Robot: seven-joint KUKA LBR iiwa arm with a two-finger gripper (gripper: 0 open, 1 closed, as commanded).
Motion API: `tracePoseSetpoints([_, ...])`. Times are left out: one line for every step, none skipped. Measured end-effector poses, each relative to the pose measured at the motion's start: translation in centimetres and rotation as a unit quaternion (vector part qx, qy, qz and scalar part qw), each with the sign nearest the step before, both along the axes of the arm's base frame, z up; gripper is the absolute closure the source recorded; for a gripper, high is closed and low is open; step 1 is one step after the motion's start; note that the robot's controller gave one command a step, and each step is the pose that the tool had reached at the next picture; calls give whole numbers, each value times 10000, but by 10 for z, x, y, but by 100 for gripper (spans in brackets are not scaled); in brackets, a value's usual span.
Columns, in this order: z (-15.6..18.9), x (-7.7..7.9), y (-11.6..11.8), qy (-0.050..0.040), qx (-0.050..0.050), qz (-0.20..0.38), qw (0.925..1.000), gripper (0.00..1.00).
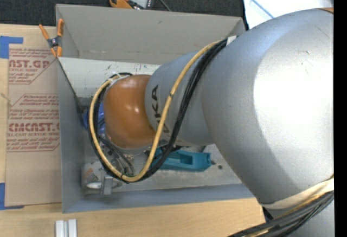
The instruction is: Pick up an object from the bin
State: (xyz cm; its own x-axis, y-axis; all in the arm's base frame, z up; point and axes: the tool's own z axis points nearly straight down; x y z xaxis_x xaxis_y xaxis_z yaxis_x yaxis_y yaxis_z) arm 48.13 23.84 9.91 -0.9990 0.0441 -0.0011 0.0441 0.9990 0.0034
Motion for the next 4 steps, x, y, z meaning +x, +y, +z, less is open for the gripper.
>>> tracePoseSetpoints([1,11,4,38,-55,-1198,9928,0])
tracePoseSetpoints([-16,11,13,-61,61,-720,9974,0])
tracePoseSetpoints([-14,10,4,-80,54,1225,9924,100])
tracePoseSetpoints([-14,10,4,-80,55,1226,9924,100])
